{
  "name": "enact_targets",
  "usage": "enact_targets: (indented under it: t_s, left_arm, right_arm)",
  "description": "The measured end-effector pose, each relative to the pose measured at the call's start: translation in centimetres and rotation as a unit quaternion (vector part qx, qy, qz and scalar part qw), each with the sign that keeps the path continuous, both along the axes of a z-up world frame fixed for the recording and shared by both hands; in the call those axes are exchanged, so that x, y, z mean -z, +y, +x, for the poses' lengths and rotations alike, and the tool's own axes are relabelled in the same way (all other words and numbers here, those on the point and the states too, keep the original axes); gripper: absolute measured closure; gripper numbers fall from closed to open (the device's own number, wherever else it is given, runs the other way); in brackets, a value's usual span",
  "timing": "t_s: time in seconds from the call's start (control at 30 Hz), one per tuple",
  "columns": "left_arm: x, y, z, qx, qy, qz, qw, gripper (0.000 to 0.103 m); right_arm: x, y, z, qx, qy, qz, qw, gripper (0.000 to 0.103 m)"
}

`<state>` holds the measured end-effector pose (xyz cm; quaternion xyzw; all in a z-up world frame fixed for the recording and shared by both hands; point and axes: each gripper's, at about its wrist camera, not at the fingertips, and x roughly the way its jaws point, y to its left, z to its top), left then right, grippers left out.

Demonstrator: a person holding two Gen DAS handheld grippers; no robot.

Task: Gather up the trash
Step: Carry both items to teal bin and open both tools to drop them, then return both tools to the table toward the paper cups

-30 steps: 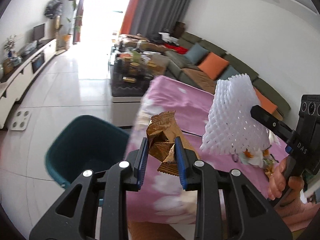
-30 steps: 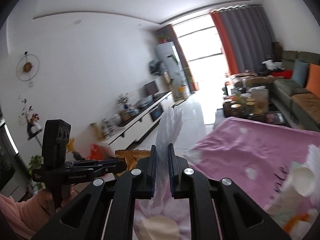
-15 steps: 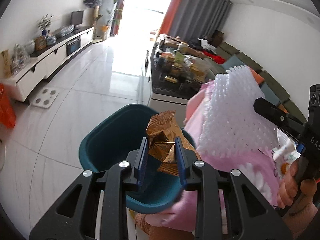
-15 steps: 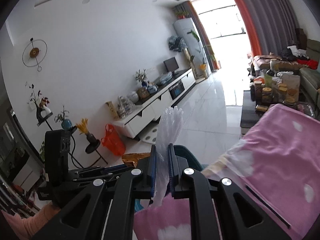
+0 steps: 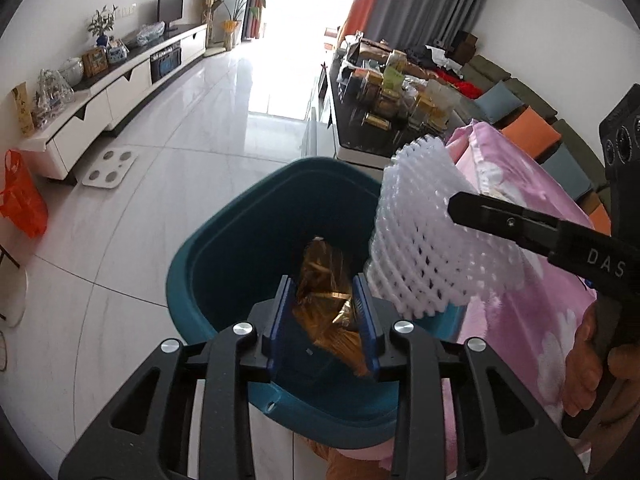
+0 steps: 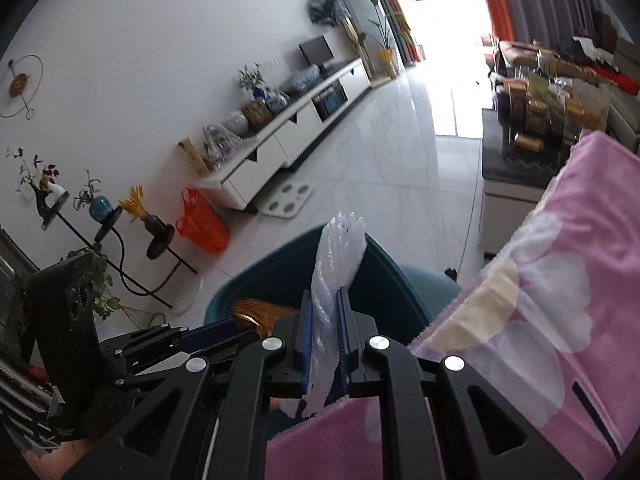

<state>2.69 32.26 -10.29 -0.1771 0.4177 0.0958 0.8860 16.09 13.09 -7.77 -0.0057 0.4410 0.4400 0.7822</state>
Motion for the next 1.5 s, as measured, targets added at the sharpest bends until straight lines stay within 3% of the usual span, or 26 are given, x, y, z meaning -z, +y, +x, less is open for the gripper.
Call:
enact_targets:
  t_s: [0.2, 0.27, 0.33, 0.5, 0.7, 0.87, 1.17, 1.33, 1.5]
  left_arm:
    - [0.7, 0.3, 0.9, -0.003, 0.001, -0.004, 1.0, 0.066]
    - [0.6, 0.2, 1.0, -0.01, -0.001, 0.0, 1.0, 0.063]
    - [-0.2, 0.1, 0.6, -0.014, -0.013, 0.004, 0.9998, 0.06]
    - [-3.2, -1.3, -1.1, -0.016, -0.056, 0.027, 0.9979, 0.049]
    - [-7.8, -5.2, -3.0, 0.027, -0.124, 0.052, 0.9906, 0.031]
    - [-9.6, -10.8, -2.6, 0.102, -0.163, 0.043, 0.9805, 0.027]
    - [-9.0, -21.6, 0.0, 0.242, -0.17, 0.022, 0.955, 0.026]
    - [-8.0, -26.6, 1.9, 0.299, -0.158, 0.016, 0.9408, 0.026]
    - [-7.2, -30.9, 4.3, 0.344, -0.145, 0.014, 0.9276, 0.026]
  right_arm:
    - [0.6, 0.2, -0.1, 0.003, 0.004, -0.007, 1.0, 0.086]
    - [0.5, -0.2, -0.3, 0.003, 0.002, -0.006, 1.0, 0.078]
    - [0.4, -0.6, -0.5, 0.005, 0.001, -0.003, 1.0, 0.071]
    - [-0.9, -2.7, -1.2, 0.008, -0.011, 0.02, 1.0, 0.071]
    - [-5.2, -8.4, -4.1, 0.01, -0.078, 0.055, 0.995, 0.058]
    - [-7.6, -15.5, -6.6, 0.056, -0.129, 0.064, 0.988, 0.055]
    - [-7.7, -28.3, -9.5, 0.199, -0.164, 0.041, 0.965, 0.054]
    - [-7.1, -34.7, -10.2, 0.286, -0.166, 0.026, 0.944, 0.054]
    - [-6.6, -39.7, -10.0, 0.37, -0.17, -0.002, 0.913, 0.049]
